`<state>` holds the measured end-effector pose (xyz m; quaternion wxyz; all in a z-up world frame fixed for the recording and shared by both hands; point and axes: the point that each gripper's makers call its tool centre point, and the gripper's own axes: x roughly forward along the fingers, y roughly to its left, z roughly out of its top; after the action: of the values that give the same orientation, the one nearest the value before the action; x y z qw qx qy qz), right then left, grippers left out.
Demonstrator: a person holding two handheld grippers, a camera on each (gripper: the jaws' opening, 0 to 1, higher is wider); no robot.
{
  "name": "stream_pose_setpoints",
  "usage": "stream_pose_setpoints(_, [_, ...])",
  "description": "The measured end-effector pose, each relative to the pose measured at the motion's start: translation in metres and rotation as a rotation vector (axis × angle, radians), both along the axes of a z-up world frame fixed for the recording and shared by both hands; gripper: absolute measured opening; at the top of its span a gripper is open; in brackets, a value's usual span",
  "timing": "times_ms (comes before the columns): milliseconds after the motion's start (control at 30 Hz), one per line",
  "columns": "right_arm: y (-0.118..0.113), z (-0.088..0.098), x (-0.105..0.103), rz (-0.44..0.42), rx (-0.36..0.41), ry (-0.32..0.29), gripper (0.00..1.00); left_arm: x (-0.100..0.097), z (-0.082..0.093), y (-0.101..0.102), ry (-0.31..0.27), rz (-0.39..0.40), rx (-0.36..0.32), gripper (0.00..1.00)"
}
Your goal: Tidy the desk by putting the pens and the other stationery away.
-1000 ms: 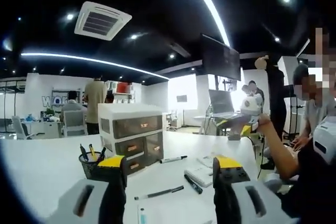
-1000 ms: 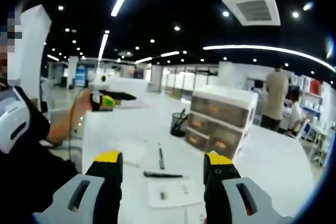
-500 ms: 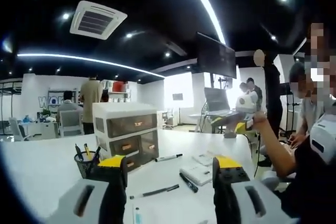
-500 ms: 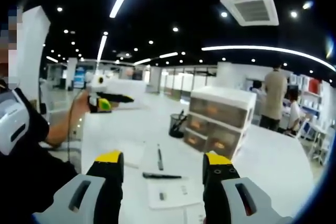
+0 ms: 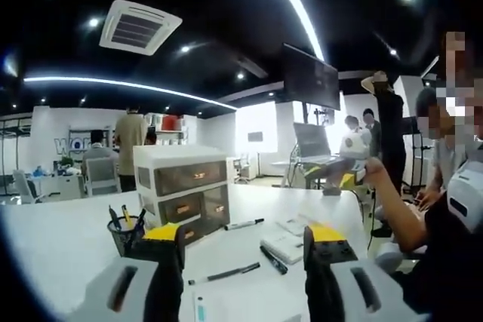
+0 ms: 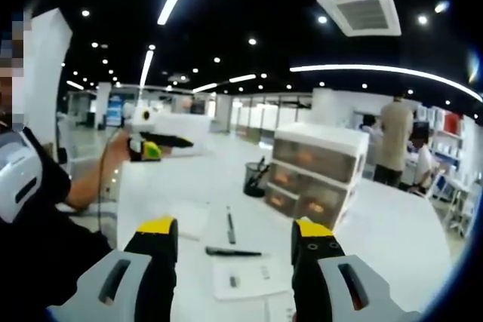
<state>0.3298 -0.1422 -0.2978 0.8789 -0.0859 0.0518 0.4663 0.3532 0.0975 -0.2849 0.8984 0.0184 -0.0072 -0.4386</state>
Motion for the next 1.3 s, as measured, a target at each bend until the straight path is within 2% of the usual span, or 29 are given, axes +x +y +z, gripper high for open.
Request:
stream_pose_setpoints(333, [-0.002, -0.001, 0.0, 0.0, -0.003, 0.001, 0.58, 0.002, 0.0, -0.008, 0.006, -0.035, 0.035, 0.61])
stream_pose_setpoints(533, [-0.003, 0.002, -0.001, -0.001, 0.002, -0.003, 0.58, 0.004, 0.001, -0.013, 0.011, -0.052, 0.081, 0.61])
stream_pose_setpoints(1200, [-0.009, 0.003, -0.001, -0.006, 0.01, -0.004, 0.58, 0.019, -0.002, -0.042, 0.026, -0.135, 0.316, 0.61])
stream_pose_setpoints(1300, [-0.009, 0.003, 0.0, -0.006, 0.009, -0.005, 0.58, 0.024, -0.006, -0.05, 0.036, -0.16, 0.384, 0.61])
